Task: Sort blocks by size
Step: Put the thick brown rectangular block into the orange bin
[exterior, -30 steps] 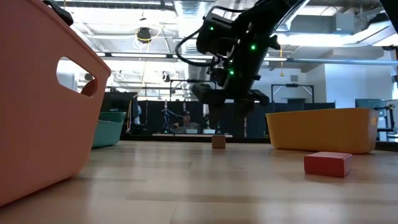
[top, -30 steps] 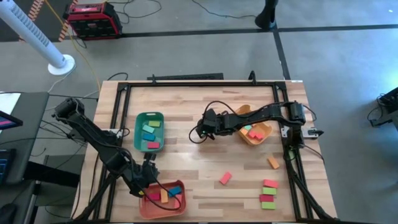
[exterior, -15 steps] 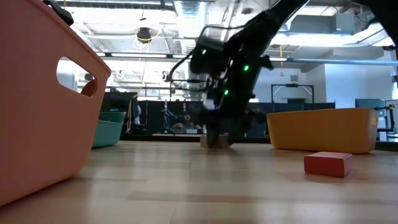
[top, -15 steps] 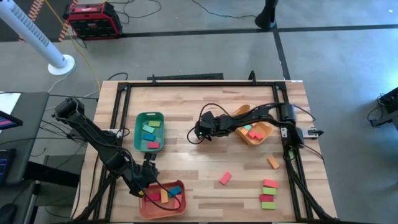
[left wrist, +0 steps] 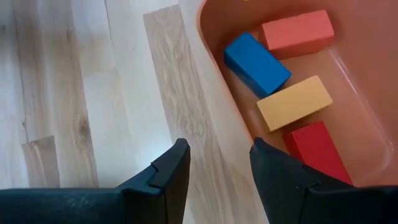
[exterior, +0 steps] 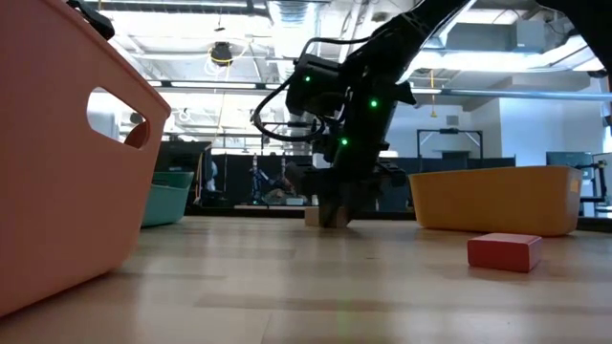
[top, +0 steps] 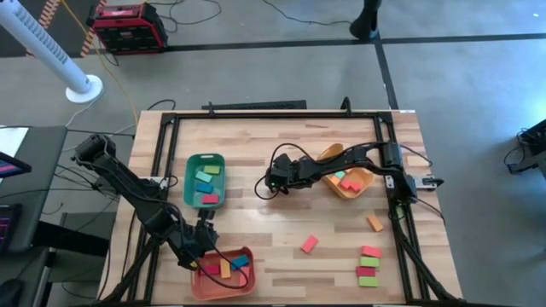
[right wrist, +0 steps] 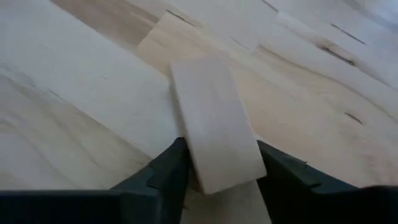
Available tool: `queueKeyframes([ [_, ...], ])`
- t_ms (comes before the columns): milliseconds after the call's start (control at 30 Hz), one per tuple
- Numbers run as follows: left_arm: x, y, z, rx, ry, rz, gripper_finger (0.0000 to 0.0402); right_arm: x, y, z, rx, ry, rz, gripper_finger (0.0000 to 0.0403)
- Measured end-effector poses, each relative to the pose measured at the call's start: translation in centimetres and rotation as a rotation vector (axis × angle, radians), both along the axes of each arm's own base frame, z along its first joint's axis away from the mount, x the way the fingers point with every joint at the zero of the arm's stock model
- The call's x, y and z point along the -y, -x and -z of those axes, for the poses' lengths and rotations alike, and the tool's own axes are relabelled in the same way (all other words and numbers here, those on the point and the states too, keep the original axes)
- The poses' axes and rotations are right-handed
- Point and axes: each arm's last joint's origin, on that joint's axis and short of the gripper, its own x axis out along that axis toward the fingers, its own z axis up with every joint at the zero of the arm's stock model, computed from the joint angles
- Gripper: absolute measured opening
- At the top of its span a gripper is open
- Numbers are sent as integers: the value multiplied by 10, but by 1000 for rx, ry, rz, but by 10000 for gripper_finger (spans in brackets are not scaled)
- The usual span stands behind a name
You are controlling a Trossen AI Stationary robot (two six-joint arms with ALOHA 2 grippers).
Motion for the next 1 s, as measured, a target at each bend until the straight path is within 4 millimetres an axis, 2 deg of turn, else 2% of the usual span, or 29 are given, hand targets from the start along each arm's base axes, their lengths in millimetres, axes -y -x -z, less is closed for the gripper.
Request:
queueKeyframes([
  [133, -1, -1, 0, 4, -8, -3, 160, -5, 0, 0, -8, 6, -21, 159],
  [333, -2, -1, 0, 22, -37, -4, 160, -19, -1, -1, -16, 7, -68, 157],
  [500, -6, -4, -1, 72, -108, -42, 160, -41, -6, -12, -44, -26, -155, 172],
  [600, -10, -7, -2, 103, -158, -73, 160, -59, -10, -30, -28, -19, -227, 171],
  [733, -18, -12, -3, 154, -245, -127, 160, -87, -9, -64, 52, 1, -337, 160],
  [900, -22, -18, -9, 267, -396, -175, 160, -121, 3, -106, 170, 15, -465, 169],
  [1000, -19, -23, -15, 346, -468, -157, 160, -138, 10, -123, 239, -9, -530, 172],
])
